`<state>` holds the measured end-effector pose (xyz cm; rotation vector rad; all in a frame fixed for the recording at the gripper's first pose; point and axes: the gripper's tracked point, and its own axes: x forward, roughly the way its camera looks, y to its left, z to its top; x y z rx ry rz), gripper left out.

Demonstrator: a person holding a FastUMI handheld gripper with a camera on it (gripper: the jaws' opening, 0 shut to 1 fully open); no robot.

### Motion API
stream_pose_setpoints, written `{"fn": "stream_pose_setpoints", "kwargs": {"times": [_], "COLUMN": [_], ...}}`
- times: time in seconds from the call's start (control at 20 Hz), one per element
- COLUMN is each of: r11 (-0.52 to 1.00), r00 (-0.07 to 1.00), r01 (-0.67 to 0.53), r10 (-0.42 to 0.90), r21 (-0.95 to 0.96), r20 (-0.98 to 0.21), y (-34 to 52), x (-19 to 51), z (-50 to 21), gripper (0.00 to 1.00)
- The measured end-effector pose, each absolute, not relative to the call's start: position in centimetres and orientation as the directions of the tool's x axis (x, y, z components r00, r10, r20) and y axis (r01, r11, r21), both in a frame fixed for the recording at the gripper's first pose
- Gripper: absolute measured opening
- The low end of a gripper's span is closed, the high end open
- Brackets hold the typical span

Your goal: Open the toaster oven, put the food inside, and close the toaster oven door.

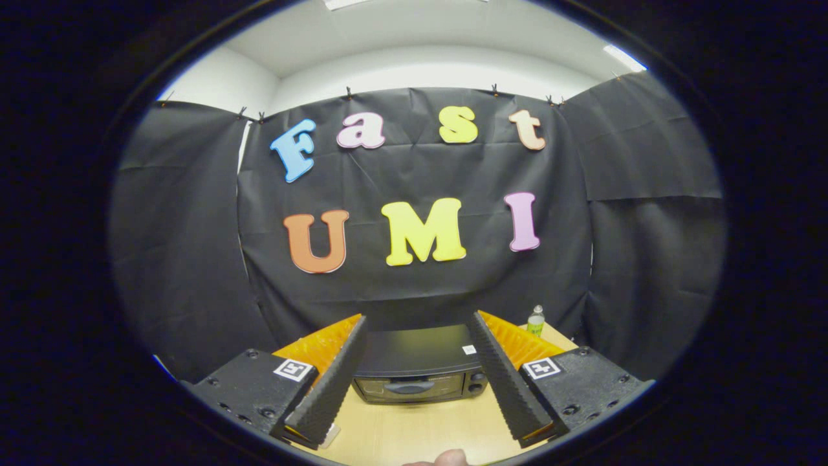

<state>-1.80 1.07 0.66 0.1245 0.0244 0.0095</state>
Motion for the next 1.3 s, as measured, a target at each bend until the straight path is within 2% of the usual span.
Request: {"fn": "stream_pose_setpoints", "kwargs": {"times": [0.25,1.3], "r11": [0.993,0.992], "r00": [1.0,0.998], "r01": [0.008,-0.027], "r10": [-0.006,0.034], "r21": [0.117,0.123], "r20": [-0.026,-0.06], "y": [0.2,1.4], "x": [-3.8,-4.2], "z": [0.4,-0.2], "gripper": [1.0,1.0]}}
